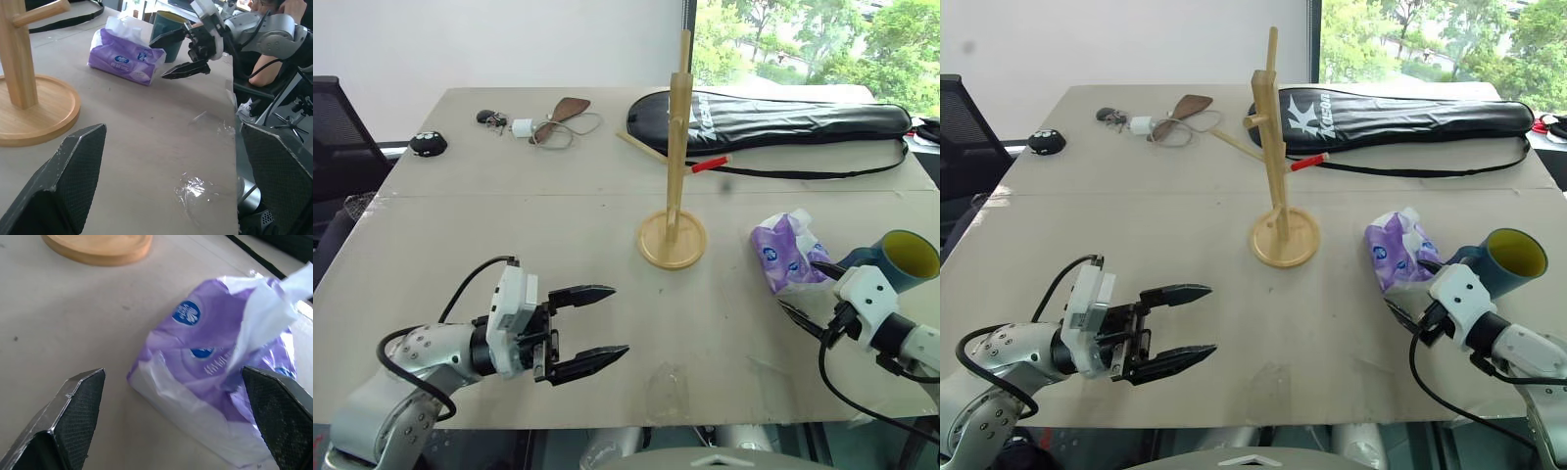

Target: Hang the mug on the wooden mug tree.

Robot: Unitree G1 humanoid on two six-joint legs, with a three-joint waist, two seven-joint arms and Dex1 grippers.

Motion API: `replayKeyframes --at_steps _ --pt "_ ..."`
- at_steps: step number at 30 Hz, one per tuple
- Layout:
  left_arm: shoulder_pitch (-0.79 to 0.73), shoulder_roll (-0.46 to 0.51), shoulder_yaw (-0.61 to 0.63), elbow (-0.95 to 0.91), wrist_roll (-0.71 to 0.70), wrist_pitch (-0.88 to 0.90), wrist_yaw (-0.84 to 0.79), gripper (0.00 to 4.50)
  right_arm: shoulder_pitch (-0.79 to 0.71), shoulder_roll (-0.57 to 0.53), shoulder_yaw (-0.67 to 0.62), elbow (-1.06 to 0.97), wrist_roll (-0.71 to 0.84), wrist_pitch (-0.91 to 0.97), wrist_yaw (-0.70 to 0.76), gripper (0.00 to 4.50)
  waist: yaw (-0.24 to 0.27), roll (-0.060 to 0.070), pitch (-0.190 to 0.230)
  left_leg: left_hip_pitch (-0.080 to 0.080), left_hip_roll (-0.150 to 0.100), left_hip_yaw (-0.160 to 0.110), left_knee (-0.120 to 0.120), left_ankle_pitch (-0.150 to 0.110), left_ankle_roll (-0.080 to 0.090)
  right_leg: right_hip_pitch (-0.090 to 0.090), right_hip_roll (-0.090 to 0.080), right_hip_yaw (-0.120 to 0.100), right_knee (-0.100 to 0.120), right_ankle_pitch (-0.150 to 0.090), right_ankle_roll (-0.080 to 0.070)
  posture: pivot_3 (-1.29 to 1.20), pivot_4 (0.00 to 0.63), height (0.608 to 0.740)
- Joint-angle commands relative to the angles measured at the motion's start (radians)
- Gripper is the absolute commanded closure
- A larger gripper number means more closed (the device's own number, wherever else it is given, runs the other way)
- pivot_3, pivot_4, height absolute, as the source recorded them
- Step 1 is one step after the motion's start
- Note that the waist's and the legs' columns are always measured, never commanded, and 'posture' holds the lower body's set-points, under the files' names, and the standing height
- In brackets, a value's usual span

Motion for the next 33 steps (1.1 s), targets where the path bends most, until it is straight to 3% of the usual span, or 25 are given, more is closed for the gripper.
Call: replayKeyframes --at_steps 1,3,6,14,23,33 --pt "0.01 -0.002 0.025 -0.045 -0.02 -0.012 0.017 0.0 -0.049 0.0 0.033 0.042 -0.03 -0.003 -0.011 0.01 0.001 0.0 0.0 0.0 0.0 0.0 0.0 0.0 0.0 0.0 0.0 0.0 0.0 0.0 0.0 0.0 0.15 0.74" --pt "0.017 -0.004 0.022 -0.049 -0.013 -0.018 0.023 0.0 -0.08 -0.006 0.075 0.082 -0.061 -0.014 -0.006 0.01 0.002 0.0 0.0 0.0 0.0 0.0 0.0 0.0 0.0 0.0 0.0 0.0 0.0 0.0 0.0 0.0 0.15 0.74" --pt "0.019 -0.007 0.027 -0.049 -0.01 -0.026 0.032 0.0 -0.139 0.001 0.127 0.117 -0.095 -0.04 -0.004 0.73 0.001 0.0 0.0 0.0 0.0 0.0 0.001 0.0 0.0 0.0 0.0 0.0 0.0 0.0 0.0 0.0 0.15 0.74" --pt "0.013 -0.009 0.02 -0.032 -0.003 -0.046 0.039 0.0 -0.165 -0.019 0.132 0.104 -0.111 -0.059 0.02 4.38 0.002 0.0 0.0 0.0 0.0 0.0 0.001 0.0 0.0 0.0 0.0 0.0 -0.001 0.0 0.0 0.0 0.15 0.74" --pt "-0.009 -0.034 -0.005 -0.005 0.026 -0.077 0.041 0.0 -0.229 0.014 0.066 -0.015 -0.067 -0.093 -0.017 4.38 0.001 0.0 0.0 0.0 0.0 0.0 0.001 0.0 0.0 0.0 0.0 0.0 0.0 0.0 0.0 0.0 0.15 0.74" --pt "-0.035 -0.049 -0.029 0.016 0.043 -0.089 0.037 0.0 -0.344 -0.031 -0.035 -0.066 -0.028 0.022 -0.054 4.38 0.002 0.0 0.0 -0.001 0.0 0.0 0.0 0.0 0.0 0.0 0.0 -0.001 -0.001 0.0 0.0 0.0 0.15 0.74"
